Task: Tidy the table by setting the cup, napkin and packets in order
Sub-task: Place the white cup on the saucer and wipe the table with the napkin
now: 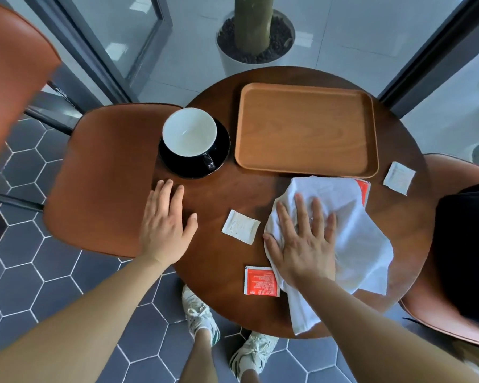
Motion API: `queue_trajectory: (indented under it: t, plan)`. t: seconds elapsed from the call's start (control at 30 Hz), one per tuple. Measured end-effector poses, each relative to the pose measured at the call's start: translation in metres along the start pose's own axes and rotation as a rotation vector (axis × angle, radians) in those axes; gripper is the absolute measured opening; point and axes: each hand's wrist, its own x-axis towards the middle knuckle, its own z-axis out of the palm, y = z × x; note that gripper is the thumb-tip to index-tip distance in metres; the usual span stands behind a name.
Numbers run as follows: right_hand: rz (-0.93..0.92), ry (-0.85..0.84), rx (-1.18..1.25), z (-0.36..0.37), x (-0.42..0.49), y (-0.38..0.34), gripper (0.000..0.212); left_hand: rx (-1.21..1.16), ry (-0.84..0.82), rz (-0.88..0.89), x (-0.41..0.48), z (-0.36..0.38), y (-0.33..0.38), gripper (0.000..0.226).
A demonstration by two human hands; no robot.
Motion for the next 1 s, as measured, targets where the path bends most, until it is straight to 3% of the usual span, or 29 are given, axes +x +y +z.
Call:
queue_trajectory:
  t: [0.2,0.43,0.63,0.8,1.0]
  plan:
    - [0.008,-0.020,0.001,-0.002,0.000,-0.001,0.072,-0.203,0.161,-0.295,0.033,-0.031,0.039,0.026]
    - [0.007,-0.016,0.015,-0.002,0.000,-0.001,0.072,-0.644,0.208,-0.681,0.058,-0.028,0.074,0.036]
    - [-0.005,0.028,0.009,0.004,0.000,0.000,0.073,-0.767,0.275,-0.780,0.070,-0.025,0.084,0.032]
    - [-0.006,0.044,0.011,0.004,0.000,0.001,0.073,-0.735,0.300,-0.715,0.075,-0.025,0.092,0.036]
    - [-0.005,0.047,0.015,0.002,0.000,0.000,0.073,-0.643,0.335,-0.722,0.081,-0.026,0.097,0.022]
